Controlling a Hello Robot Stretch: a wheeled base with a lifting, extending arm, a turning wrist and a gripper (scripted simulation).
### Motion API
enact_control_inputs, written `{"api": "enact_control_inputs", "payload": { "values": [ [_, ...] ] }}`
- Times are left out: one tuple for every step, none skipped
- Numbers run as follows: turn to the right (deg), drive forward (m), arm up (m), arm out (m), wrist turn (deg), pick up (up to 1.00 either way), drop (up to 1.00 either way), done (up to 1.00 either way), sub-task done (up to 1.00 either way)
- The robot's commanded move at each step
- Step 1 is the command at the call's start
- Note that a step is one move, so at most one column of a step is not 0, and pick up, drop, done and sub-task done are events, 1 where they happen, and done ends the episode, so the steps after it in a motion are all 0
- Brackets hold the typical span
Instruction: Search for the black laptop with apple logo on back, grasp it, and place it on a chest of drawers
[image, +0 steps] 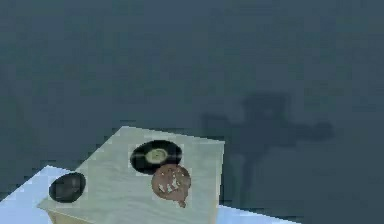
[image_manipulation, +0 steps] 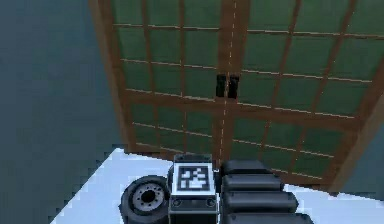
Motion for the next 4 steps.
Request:
{"api": "enact_control_inputs", "payload": {
  "values": [
    [30.0, 0.00, 0.00, 0.00, 0.0, 0.00, 0.00, 0.00, 0.00],
    [0.0, 0.25, 0.00, 0.00, 0.0, 0.00, 0.00, 0.00, 0.00],
    [-45.0, 0.00, 0.00, 0.00, 0.0, 0.00, 0.00, 0.00, 0.00],
    [-45.0, 0.00, 0.00, 0.00, 0.0, 0.00, 0.00, 0.00, 0.00]
  ]
}}
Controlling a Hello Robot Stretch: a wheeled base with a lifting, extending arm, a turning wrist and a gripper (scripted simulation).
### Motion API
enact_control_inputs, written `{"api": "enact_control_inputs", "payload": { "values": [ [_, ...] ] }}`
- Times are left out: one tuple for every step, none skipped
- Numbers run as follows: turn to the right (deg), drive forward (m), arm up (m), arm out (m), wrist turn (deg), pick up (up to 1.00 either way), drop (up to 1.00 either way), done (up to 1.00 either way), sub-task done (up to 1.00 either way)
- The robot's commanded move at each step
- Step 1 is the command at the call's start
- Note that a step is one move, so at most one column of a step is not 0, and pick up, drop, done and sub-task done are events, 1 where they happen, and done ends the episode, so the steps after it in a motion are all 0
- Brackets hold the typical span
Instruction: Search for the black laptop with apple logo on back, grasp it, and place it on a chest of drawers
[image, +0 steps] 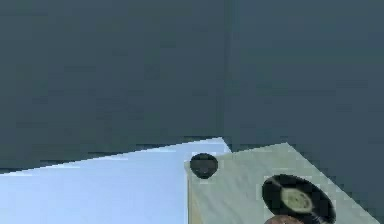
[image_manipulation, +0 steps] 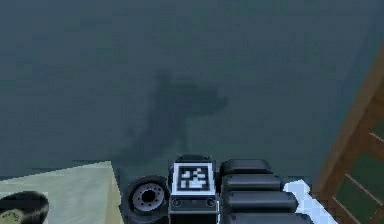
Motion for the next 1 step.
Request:
{"api": "enact_control_inputs", "payload": {
  "values": [
    [-45.0, 0.00, 0.00, 0.00, 0.0, 0.00, 0.00, 0.00, 0.00]
  ]
}}
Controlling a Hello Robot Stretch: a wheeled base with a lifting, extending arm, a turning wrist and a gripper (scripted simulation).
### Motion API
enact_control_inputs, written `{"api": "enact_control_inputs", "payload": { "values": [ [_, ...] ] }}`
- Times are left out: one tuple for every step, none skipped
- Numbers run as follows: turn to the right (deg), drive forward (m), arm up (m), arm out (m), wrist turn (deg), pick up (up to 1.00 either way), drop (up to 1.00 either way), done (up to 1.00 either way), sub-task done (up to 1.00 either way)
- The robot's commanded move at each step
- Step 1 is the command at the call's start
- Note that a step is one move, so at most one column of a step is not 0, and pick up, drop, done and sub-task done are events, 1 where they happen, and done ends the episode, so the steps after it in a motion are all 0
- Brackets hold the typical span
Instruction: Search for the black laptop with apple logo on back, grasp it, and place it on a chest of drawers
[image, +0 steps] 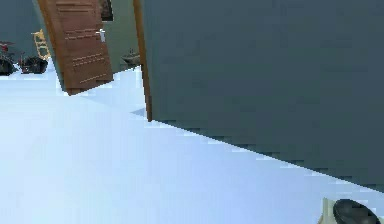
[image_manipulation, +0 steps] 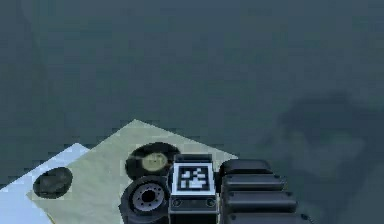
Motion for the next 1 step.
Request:
{"api": "enact_control_inputs", "payload": {
  "values": [
    [-21.0, 0.00, 0.00, 0.00, 0.0, 0.00, 0.00, 0.00, 0.00]
  ]
}}
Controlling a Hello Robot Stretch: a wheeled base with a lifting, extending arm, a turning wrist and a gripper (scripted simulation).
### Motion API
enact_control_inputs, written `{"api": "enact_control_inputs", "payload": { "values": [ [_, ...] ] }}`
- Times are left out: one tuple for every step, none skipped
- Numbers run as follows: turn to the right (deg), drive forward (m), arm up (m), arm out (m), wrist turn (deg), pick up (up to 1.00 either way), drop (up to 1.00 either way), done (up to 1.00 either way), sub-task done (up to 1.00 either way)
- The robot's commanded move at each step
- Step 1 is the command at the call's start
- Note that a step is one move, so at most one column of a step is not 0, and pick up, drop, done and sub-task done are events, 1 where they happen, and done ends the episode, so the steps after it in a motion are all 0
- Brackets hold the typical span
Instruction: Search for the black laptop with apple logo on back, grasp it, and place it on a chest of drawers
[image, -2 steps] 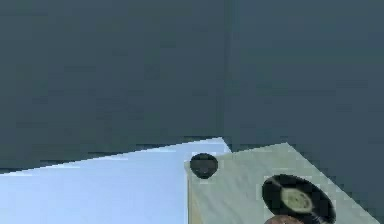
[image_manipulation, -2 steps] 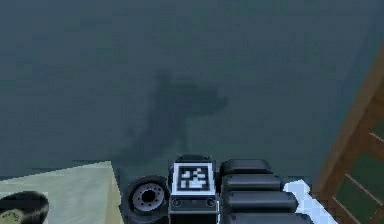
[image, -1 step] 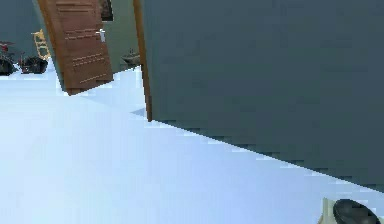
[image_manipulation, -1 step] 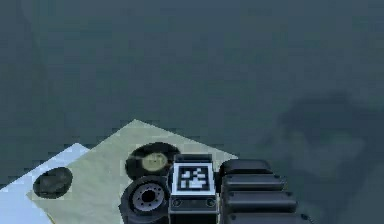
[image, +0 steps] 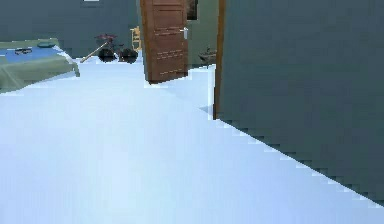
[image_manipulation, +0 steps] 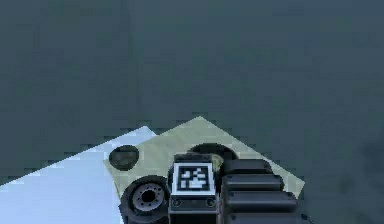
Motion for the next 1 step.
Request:
{"api": "enact_control_inputs", "payload": {
  "values": [
    [0.0, 0.00, 0.00, 0.42, 0.0, 0.00, 0.00, 0.00, 0.00]
  ]
}}
